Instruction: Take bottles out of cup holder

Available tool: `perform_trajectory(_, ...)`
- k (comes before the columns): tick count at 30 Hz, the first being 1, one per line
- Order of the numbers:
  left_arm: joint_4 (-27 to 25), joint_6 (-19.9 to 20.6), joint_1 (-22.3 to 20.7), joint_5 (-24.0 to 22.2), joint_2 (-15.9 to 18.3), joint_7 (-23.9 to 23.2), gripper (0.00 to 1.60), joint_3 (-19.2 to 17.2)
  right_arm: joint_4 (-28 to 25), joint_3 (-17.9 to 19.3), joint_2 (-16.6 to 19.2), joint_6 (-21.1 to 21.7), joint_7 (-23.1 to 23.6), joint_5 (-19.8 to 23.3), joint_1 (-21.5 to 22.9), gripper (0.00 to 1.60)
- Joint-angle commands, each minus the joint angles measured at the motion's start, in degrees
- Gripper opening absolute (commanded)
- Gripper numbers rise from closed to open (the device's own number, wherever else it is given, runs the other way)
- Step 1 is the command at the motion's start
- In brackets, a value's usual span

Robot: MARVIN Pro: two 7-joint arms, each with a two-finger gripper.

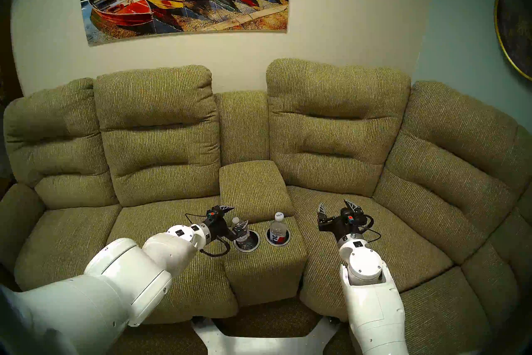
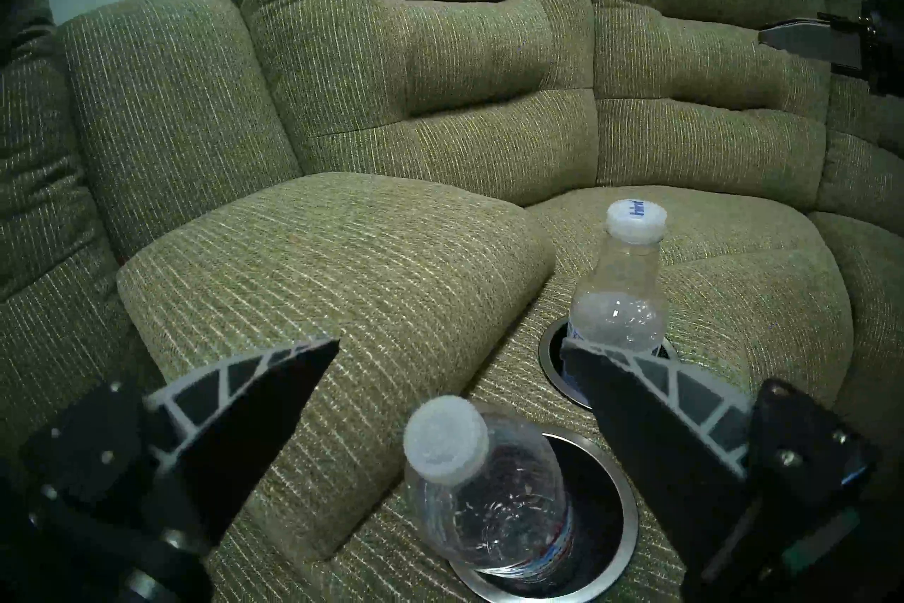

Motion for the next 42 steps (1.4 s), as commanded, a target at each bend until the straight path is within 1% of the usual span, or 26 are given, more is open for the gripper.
perform_trajectory(1,-0.93,1.43,-1.51,-0.71,-0.9,1.13,1.6,-0.78,-0.97,-0.01,0.1,-0.27,-0.06,0.02,0.49,1.6)
perform_trajectory(10,-1.27,2.35,-1.38,-0.65,-0.88,1.69,1.6,-1.18,-0.94,-0.01,0.1,-0.29,-0.06,0.01,0.5,1.6)
perform_trajectory(14,-1.23,3.04,-1.46,0.44,-1.37,2.38,1.6,-0.21,-0.91,-0.01,0.1,-0.29,-0.06,0.01,0.52,1.6)
perform_trajectory(21,-1.05,4.15,-1.2,0.99,-1.82,3.43,1.6,0.47,-0.85,0.0,0.09,-0.29,-0.06,0.01,0.55,1.6)
perform_trajectory(28,-0.83,5.97,-1.36,2.4,-2.14,4.94,1.6,1.6,-0.72,0.0,0.1,-0.29,-0.06,0.01,0.6,1.6)
perform_trajectory(42,-0.81,8.74,-1.58,3.38,-2.25,6.86,1.6,1.79,-0.52,0.0,0.1,-0.3,-0.06,0.02,0.68,1.6)
